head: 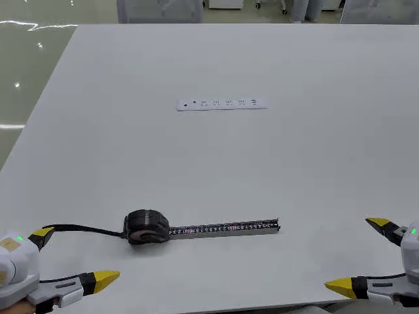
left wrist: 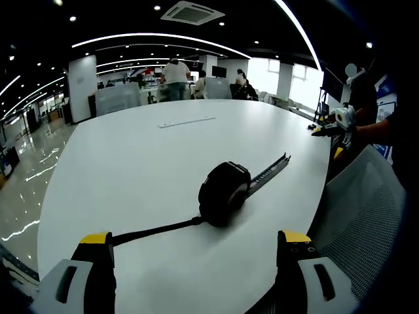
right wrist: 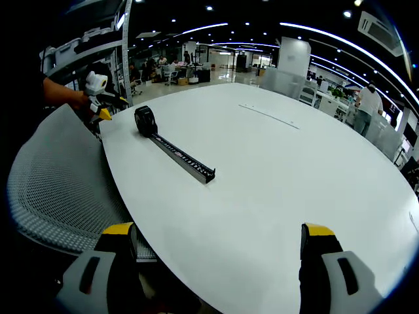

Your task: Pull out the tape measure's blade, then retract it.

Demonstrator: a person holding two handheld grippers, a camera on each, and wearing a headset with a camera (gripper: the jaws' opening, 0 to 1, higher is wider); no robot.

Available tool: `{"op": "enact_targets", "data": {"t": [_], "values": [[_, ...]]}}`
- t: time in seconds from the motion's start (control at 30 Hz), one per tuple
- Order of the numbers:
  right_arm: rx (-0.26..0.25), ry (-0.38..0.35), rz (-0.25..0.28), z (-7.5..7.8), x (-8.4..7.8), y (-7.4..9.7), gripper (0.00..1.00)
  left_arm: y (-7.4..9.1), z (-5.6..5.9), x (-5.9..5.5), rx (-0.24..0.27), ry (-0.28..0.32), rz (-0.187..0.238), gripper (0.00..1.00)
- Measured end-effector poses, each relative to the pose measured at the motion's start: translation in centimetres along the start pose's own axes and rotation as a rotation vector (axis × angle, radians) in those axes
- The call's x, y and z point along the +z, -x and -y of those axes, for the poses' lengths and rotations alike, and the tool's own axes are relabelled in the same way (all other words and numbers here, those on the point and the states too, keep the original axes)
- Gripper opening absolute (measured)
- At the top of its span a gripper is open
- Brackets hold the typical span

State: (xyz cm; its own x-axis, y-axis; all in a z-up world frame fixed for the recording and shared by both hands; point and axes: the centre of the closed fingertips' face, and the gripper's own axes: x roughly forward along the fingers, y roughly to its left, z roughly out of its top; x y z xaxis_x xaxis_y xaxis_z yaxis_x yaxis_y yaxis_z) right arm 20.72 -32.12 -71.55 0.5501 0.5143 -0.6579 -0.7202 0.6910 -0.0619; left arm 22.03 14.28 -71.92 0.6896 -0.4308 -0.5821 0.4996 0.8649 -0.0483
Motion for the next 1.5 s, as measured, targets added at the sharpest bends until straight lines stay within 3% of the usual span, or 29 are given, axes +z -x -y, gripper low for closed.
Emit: {"op": "enact_targets", "data": {"t": [0.23, 0.27, 0.53, 0.6, 0.73, 0.97, 1.03, 1.2, 1.33, 1.43, 1.47, 1.5], "values": [[-0.007, -0.005, 0.002, 0.1, 0.1, 0.2, 1.0, -0.2, 0.4, 0.7, -0.001, 0.036, 0.011, 1.0], [-0.004, 0.002, 0.003, 0.0, 0.4, 0.2, 1.0, -0.1, 1.0, 1.0, 0.001, 0.021, 0.017, 1.0], [0.002, 0.008, 0.003, -0.2, 0.7, -0.1, 1.0, 0.1, 1.0, 0.9, 0.004, 0.018, 0.01, 1.0], [0.03, 0.038, -0.016, -0.3, 1.4, -0.9, 1.0, 0.5, 0.8, 1.9, 0.041, 0.051, 0.006, 1.0], [0.059, 0.081, -0.039, -0.6, 1.7, -0.9, 1.0, 0.1, 1.0, 2.9, 0.052, 0.092, 0.005, 1.0], [0.072, 0.121, -0.028, -0.6, 4.1, -1.2, 1.0, -1.0, 1.9, 5.4, 0.107, 0.097, 0.032, 1.0], [0.075, 0.138, -0.025, -0.5, 4.5, -1.3, 1.0, -1.3, 1.9, 5.9, 0.149, 0.084, 0.039, 1.0], [0.08, 0.162, -0.025, -0.4, 5.5, -1.8, 1.0, -2.5, 2.0, 5.9, 0.184, 0.093, 0.026, 1.0], [0.104, 0.201, -0.037, -0.6, 6.0, -2.4, 1.0, -3.6, 3.0, 6.1, 0.18, 0.125, 0.039, 1.0], [0.116, 0.206, -0.036, -0.7, 6.4, -2.9, 1.0, -4.3, 2.6, 5.7, 0.245, 0.1, 0.024, 1.0], [0.123, 0.209, -0.037, -0.9, 6.5, -3.2, 1.0, -4.6, 2.1, 4.8, 0.291, 0.109, -0.018, 1.0], [0.127, 0.213, -0.039, -1.0, 6.5, -3.4, 1.0, -4.9, 2.2, 4.4, 0.296, 0.095, -0.035, 1.0]]}}
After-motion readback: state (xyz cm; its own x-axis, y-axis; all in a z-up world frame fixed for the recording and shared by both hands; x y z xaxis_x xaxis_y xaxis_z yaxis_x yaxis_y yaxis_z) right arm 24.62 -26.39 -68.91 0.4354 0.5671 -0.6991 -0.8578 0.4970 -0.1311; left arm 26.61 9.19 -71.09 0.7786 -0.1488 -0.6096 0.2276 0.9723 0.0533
